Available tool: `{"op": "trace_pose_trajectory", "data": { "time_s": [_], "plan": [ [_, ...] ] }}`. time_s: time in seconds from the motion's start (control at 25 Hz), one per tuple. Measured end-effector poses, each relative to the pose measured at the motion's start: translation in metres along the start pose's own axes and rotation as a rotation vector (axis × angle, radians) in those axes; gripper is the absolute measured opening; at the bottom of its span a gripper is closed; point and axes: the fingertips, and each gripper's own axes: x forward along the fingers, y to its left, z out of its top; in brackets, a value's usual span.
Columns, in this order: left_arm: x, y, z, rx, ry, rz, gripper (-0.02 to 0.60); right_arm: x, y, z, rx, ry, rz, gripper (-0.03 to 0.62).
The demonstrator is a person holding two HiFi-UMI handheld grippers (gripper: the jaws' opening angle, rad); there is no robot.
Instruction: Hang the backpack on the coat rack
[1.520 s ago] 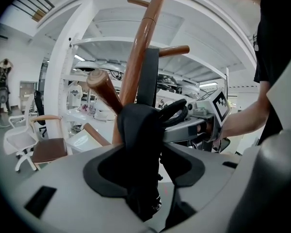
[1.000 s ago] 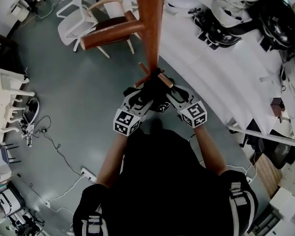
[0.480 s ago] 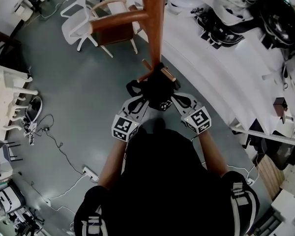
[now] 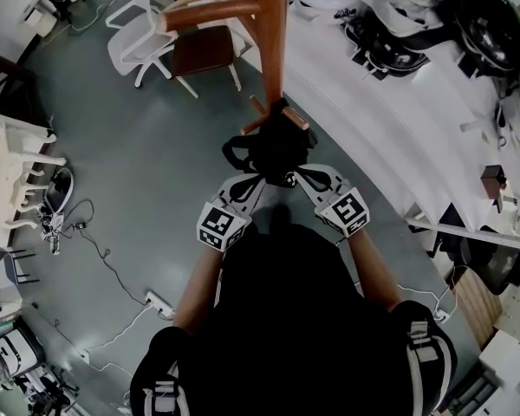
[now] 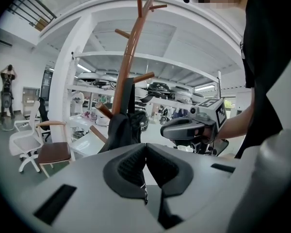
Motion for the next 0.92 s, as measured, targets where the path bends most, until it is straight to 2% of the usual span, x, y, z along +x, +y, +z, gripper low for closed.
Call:
{"op": "trace_pose_trajectory", "data": {
  "time_s": [0.92],
  "plan": [
    [-0.012, -0.002, -0.001, 0.001, -0.003, 0.014, 0.023, -0.001, 0.011, -0.003, -0.024, 0.003, -0.009, 0.015]
  ]
}}
